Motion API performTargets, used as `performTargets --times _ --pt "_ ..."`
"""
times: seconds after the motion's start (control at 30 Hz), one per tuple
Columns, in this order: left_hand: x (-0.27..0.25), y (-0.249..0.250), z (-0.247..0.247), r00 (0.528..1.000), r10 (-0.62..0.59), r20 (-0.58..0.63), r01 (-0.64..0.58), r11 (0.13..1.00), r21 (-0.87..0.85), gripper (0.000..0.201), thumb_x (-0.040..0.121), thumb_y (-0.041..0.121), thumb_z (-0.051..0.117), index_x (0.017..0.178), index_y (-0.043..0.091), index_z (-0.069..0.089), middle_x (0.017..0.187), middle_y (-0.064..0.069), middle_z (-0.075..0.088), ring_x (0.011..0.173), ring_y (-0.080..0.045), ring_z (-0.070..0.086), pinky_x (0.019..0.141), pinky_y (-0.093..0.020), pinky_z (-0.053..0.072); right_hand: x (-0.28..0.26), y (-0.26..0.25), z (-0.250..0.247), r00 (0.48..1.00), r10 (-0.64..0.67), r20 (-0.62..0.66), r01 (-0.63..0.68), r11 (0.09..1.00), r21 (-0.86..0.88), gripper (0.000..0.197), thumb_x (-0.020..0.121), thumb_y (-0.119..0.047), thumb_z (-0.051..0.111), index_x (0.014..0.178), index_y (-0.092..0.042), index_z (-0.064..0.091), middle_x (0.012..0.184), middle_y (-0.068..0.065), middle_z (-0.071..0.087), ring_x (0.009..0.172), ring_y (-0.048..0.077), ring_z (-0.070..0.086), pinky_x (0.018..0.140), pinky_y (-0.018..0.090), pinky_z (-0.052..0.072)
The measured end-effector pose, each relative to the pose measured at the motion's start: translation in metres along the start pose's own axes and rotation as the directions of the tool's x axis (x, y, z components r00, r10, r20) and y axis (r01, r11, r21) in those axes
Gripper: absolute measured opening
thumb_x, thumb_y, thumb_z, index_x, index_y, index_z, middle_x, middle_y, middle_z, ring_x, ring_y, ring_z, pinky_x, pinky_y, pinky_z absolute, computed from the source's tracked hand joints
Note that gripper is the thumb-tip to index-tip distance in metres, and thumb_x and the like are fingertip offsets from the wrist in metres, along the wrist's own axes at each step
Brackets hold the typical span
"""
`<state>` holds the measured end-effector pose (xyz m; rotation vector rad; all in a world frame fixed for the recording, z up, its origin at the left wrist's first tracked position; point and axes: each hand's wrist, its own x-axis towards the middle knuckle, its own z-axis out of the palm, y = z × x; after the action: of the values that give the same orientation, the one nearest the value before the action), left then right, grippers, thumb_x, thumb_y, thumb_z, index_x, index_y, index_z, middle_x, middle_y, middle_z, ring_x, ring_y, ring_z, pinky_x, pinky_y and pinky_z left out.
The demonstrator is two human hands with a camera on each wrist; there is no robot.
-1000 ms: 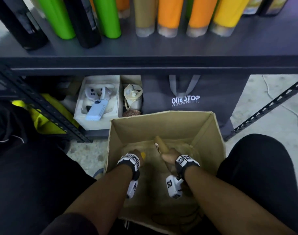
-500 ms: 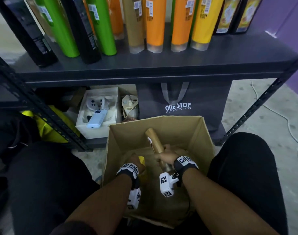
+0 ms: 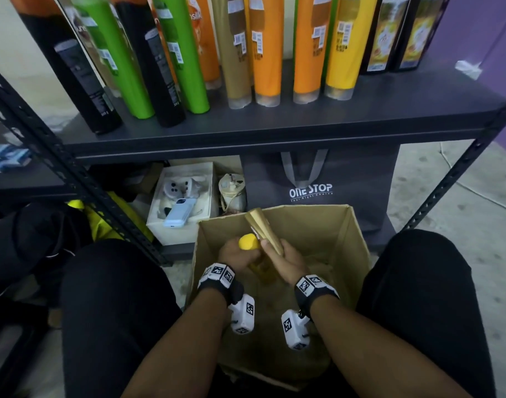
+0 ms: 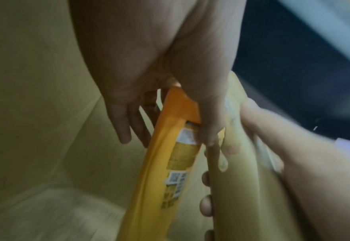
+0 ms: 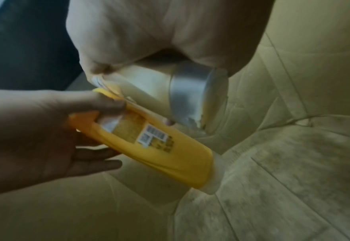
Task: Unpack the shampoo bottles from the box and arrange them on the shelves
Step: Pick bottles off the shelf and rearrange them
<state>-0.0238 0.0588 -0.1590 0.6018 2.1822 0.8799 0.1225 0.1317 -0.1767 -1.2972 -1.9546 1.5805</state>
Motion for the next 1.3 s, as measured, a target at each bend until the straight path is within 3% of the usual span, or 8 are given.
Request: performTargets --times 0.13,0.27,0.33,0.5,0.7,0.87,1.07,1.3 --pt "-0.004 0.019 -0.014 0.992 0.121 -0.038 -0.125 0.983 -0.136 0.022 0.082 0.019 0.083 0.097 0.022 0.068 0.093 0.002 0.073 0.093 -0.023 0.069 0.073 -0.027 0.052 0.000 -0.011 -0.005 0.987 -0.071 -0.147 0.078 0.996 0.040 0.059 0.076 -0.087 0.043 0.108 -0.039 0.059 0.095 -0.018 0.066 0.084 0.002 0.062 0.064 0.021 0.040" --pt "-0.015 0.038 -0.025 0.970 0.225 -0.092 -0.239 0.950 -0.201 0.033 0.083 0.021 0.084 0.109 0.021 0.065 0.100 0.002 0.072 0.092 -0.016 0.068 0.079 -0.027 0.053 0.000 -0.023 -0.014 0.954 -0.102 -0.281 0.138 0.984 0.110 0.056 0.086 -0.078 0.046 0.117 -0.032 0.059 0.103 -0.006 0.066 0.091 0.013 0.064 0.073 0.029 0.047" --pt "-0.019 0.048 -0.028 0.960 0.252 -0.119 -0.274 0.933 -0.234 0.038 0.084 0.024 0.084 0.116 0.019 0.062 0.108 -0.003 0.072 0.098 -0.018 0.068 0.087 -0.032 0.055 -0.002 -0.032 -0.019 0.939 -0.108 -0.326 0.165 0.974 0.154 0.057 0.084 -0.080 0.044 0.116 -0.035 0.059 0.102 -0.008 0.067 0.091 0.011 0.064 0.075 0.032 0.048" --pt "-0.030 0.080 -0.031 0.908 0.360 -0.215 -0.413 0.855 -0.314 0.038 0.086 0.030 0.083 0.115 0.025 0.060 0.105 0.004 0.072 0.093 -0.007 0.069 0.074 -0.018 0.052 -0.011 -0.059 -0.036 0.893 -0.198 -0.403 0.298 0.933 0.203 0.051 0.084 -0.079 0.043 0.115 -0.041 0.056 0.087 -0.016 0.067 0.074 0.000 0.063 0.064 0.027 0.043" --pt "-0.049 0.117 -0.041 0.817 0.505 -0.279 -0.574 0.757 -0.313 0.025 0.089 0.036 0.079 0.106 0.032 0.061 0.102 0.008 0.071 0.087 0.009 0.067 0.069 -0.008 0.051 -0.021 -0.095 -0.062 0.847 -0.323 -0.422 0.449 0.860 0.243 0.053 0.089 -0.073 0.043 0.130 -0.041 0.052 0.111 -0.016 0.065 0.092 -0.006 0.061 0.073 0.017 0.045" --pt "-0.064 0.148 -0.048 0.751 0.589 -0.298 -0.660 0.653 -0.372 0.034 0.094 0.038 0.073 0.122 0.024 0.061 0.113 0.000 0.071 0.103 -0.009 0.069 0.088 -0.029 0.056 -0.029 -0.124 -0.089 0.760 -0.419 -0.498 0.572 0.794 0.205 0.063 0.091 -0.066 0.039 0.140 -0.028 0.050 0.124 -0.004 0.063 0.109 0.006 0.061 0.088 0.020 0.048" --pt "-0.090 0.198 -0.062 0.665 0.680 -0.309 -0.742 0.549 -0.386 0.041 0.095 0.037 0.073 0.130 0.023 0.059 0.124 -0.009 0.065 0.115 -0.022 0.065 0.101 -0.050 0.054 -0.035 -0.157 -0.119 0.670 -0.459 -0.584 0.667 0.718 0.201 0.052 0.091 -0.059 0.039 0.135 -0.033 0.051 0.119 0.000 0.065 0.106 0.014 0.063 0.088 0.029 0.050" --pt "-0.116 0.263 -0.082 0.559 0.752 -0.349 -0.814 0.417 -0.405 0.035 0.095 0.033 0.073 0.126 0.021 0.062 0.120 -0.004 0.069 0.112 -0.016 0.067 0.098 -0.042 0.057 -0.033 -0.195 -0.153 0.551 -0.509 -0.662 0.755 0.642 0.135 0.059 0.093 -0.061 0.039 0.139 -0.026 0.052 0.117 -0.002 0.065 0.101 0.010 0.062 0.081 0.022 0.047"
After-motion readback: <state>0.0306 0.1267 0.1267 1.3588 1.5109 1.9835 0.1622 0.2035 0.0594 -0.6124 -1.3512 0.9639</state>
